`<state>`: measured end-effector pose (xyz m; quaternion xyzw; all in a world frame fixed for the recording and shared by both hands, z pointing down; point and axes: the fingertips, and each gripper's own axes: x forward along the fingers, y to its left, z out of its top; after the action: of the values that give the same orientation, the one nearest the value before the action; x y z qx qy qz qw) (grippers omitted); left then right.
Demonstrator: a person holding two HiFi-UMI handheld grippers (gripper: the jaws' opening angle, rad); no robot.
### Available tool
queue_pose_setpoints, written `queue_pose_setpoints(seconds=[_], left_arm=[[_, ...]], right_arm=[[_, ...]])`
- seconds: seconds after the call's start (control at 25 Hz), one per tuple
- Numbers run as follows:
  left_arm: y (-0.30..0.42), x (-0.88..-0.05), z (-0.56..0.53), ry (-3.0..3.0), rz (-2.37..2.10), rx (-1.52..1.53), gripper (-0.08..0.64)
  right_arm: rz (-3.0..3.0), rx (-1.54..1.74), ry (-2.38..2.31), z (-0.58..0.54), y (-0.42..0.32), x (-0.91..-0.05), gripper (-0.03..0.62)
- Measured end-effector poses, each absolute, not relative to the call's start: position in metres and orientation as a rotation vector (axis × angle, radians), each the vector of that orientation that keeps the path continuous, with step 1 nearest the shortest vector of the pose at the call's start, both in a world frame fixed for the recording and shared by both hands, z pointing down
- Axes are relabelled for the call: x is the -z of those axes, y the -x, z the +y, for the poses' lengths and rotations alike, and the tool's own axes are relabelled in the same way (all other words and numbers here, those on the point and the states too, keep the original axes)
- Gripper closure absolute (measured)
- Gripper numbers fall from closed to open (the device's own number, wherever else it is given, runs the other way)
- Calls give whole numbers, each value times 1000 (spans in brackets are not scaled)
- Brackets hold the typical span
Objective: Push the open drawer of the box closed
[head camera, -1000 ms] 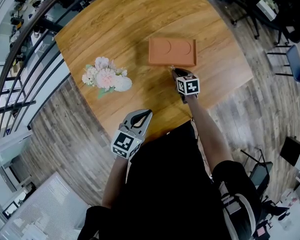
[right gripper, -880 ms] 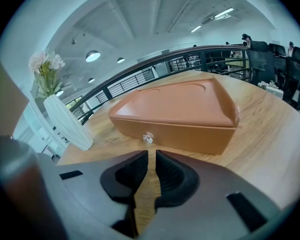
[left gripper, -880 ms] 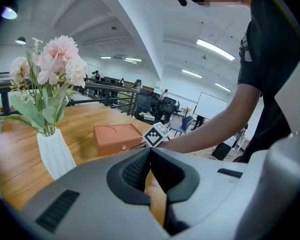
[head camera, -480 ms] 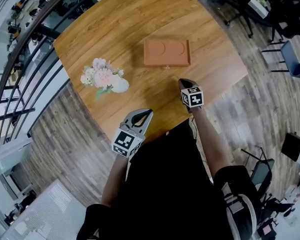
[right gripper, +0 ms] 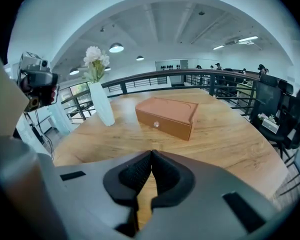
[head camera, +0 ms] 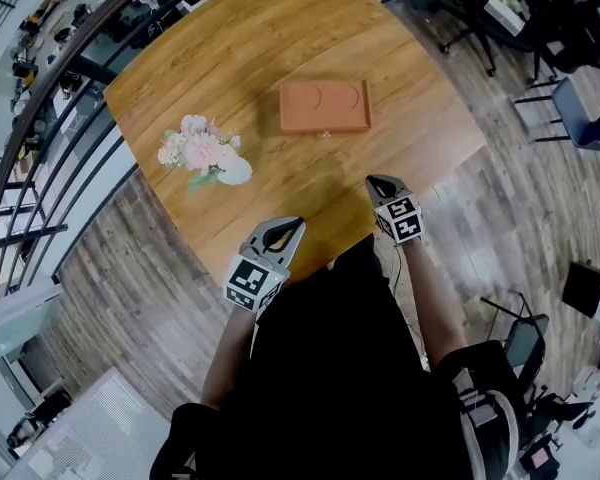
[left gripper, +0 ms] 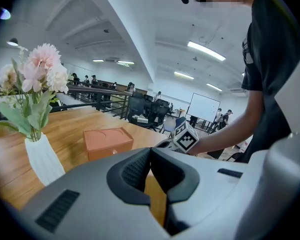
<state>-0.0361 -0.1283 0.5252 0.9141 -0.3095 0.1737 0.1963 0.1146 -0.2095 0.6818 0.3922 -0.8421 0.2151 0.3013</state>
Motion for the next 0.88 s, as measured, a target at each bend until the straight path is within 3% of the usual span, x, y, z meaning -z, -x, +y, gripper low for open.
queue_pose_setpoints(seconds=[0.88], left_arm=[[17, -527, -112, -2606, -789, -489, 537]], right_arm=[[-2522, -213, -810, -146, -68, -554, 577]])
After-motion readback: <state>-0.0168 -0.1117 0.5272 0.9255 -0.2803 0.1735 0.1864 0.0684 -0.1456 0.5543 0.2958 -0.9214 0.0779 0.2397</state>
